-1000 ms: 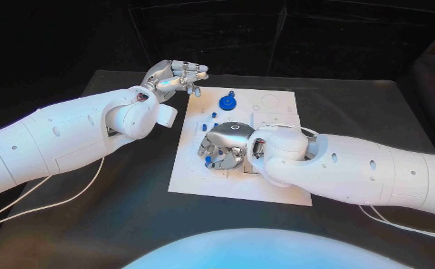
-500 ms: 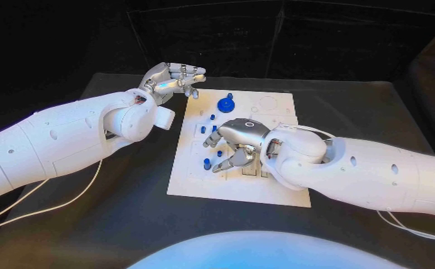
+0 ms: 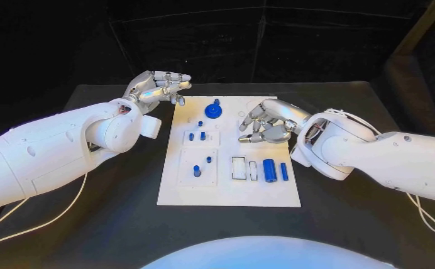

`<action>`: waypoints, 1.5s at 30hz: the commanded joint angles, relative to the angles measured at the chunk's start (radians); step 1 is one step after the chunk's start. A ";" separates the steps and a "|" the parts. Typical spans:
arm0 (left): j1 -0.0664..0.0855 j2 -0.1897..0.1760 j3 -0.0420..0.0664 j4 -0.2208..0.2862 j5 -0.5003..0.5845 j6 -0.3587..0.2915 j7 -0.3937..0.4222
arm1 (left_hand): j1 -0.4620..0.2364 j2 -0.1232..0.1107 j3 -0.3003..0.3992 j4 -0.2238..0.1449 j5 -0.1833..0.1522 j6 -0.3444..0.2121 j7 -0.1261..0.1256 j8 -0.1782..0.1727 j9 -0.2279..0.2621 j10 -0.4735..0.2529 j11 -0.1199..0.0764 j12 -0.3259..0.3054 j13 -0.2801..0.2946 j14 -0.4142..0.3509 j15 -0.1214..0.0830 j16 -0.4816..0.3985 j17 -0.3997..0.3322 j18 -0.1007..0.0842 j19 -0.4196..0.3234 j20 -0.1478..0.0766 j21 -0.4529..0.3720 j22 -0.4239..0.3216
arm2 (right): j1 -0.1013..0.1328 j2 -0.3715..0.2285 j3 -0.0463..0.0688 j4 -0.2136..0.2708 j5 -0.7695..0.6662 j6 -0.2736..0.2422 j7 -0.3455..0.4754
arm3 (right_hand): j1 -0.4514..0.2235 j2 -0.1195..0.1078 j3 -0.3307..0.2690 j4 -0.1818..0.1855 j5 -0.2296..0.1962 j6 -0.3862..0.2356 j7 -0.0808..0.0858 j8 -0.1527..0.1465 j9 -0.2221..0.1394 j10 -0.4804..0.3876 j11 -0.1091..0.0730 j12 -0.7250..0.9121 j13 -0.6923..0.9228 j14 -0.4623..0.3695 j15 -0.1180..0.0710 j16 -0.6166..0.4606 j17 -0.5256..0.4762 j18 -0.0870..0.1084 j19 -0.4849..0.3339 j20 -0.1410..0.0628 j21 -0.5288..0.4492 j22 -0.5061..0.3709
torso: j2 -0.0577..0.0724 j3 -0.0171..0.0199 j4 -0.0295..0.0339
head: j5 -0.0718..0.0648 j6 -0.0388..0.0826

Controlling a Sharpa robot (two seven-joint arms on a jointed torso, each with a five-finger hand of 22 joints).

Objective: Assemble the parts on the task board

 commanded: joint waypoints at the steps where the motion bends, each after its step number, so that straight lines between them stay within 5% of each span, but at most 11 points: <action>1: 0.001 -0.003 0.000 0.005 0.003 0.009 0.004 | -0.006 0.003 -0.002 0.003 0.003 -0.005 0.001 0.006 -0.001 -0.008 -0.002 0.005 0.002 -0.008 -0.001 -0.003 -0.001 0.012 -0.007 0.003 -0.005 -0.001 | 0.003 -0.034 0.000 0.012 0.147 -0.008 -0.112 | -0.026 0.009 -0.031 0.002 0.016 0.004 -0.009 0.020 0.008 -0.031 -0.007 0.121 0.122 0.045 -0.013 0.022 0.033 -0.020 0.017 -0.005 0.037 0.053 | -0.007 -0.0024 -0.0135 | -0.010 0.001; 5: 0.001 -0.014 -0.005 0.010 0.003 0.007 0.004 | -0.006 0.003 -0.002 0.003 0.003 -0.005 0.001 0.006 -0.001 -0.008 -0.002 0.005 0.002 -0.008 -0.001 -0.003 -0.001 0.012 -0.007 0.003 -0.005 -0.001 | 0.003 -0.074 -0.001 0.038 0.091 0.057 -0.214 | -0.132 0.018 -0.085 0.005 0.088 0.000 -0.012 0.043 0.022 -0.002 -0.015 0.329 0.382 0.058 -0.013 0.065 0.101 -0.035 0.045 -0.011 0.099 0.150 | -0.011 -0.0030 -0.0239 | -0.017 0.002; 16: 0.001 -0.027 -0.016 0.017 0.003 0.008 0.006 | -0.006 0.003 -0.002 0.003 0.003 -0.005 0.001 0.007 -0.001 -0.008 -0.002 0.006 0.002 -0.008 -0.001 -0.003 -0.001 0.012 -0.007 0.003 -0.005 -0.002 | -0.024 -0.125 -0.005 0.100 -0.149 0.136 -0.404 | -0.163 -0.005 -0.104 0.012 0.045 -0.003 -0.019 0.085 0.054 -0.006 -0.020 0.442 0.553 0.056 -0.017 0.076 0.118 -0.036 0.039 -0.013 0.111 0.164 | -0.023 -0.0067 -0.0374 | -0.028 0.002; 45: 0.001 -0.027 -0.019 0.017 0.003 0.013 0.007 | -0.007 0.003 -0.004 0.003 0.002 -0.004 -0.001 0.009 -0.001 -0.008 -0.003 0.010 0.003 -0.009 -0.002 -0.003 -0.003 0.013 -0.007 0.003 -0.007 -0.004 | -0.095 -0.055 -0.010 0.061 -0.235 0.188 -0.450 | -0.188 -0.004 -0.093 0.012 0.061 -0.014 -0.019 0.105 0.073 0.012 -0.020 0.501 0.651 0.063 -0.017 0.100 0.162 -0.040 0.046 -0.013 0.128 0.193 | -0.024 -0.0092 -0.0344 | -0.023 -0.011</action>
